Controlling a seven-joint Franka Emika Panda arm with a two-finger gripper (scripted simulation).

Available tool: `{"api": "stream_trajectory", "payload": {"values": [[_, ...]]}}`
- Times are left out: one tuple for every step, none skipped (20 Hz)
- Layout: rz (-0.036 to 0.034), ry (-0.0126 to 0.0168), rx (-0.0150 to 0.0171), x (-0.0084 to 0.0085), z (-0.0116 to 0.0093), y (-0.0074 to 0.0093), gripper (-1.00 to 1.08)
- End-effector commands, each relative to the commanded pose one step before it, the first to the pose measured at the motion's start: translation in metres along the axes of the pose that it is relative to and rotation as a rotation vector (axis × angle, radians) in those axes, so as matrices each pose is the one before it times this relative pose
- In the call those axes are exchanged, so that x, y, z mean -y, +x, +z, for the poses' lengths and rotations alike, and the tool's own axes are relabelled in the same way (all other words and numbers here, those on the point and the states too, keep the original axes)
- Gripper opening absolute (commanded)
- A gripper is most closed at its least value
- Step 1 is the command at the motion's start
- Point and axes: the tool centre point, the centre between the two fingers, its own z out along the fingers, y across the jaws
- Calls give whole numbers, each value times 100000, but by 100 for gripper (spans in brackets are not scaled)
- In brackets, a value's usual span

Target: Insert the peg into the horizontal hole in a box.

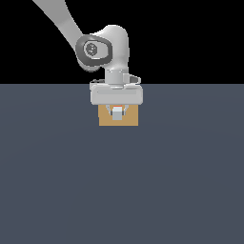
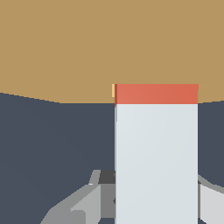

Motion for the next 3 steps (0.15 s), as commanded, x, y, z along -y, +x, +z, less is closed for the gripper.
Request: {"api": "stream_trajectory", "payload": {"values": [[-61,-317,-150,-175,-124,758,-100],[0,0,0,-37,0,43,-100],[0,0,0,-15,0,2,-100]]}}
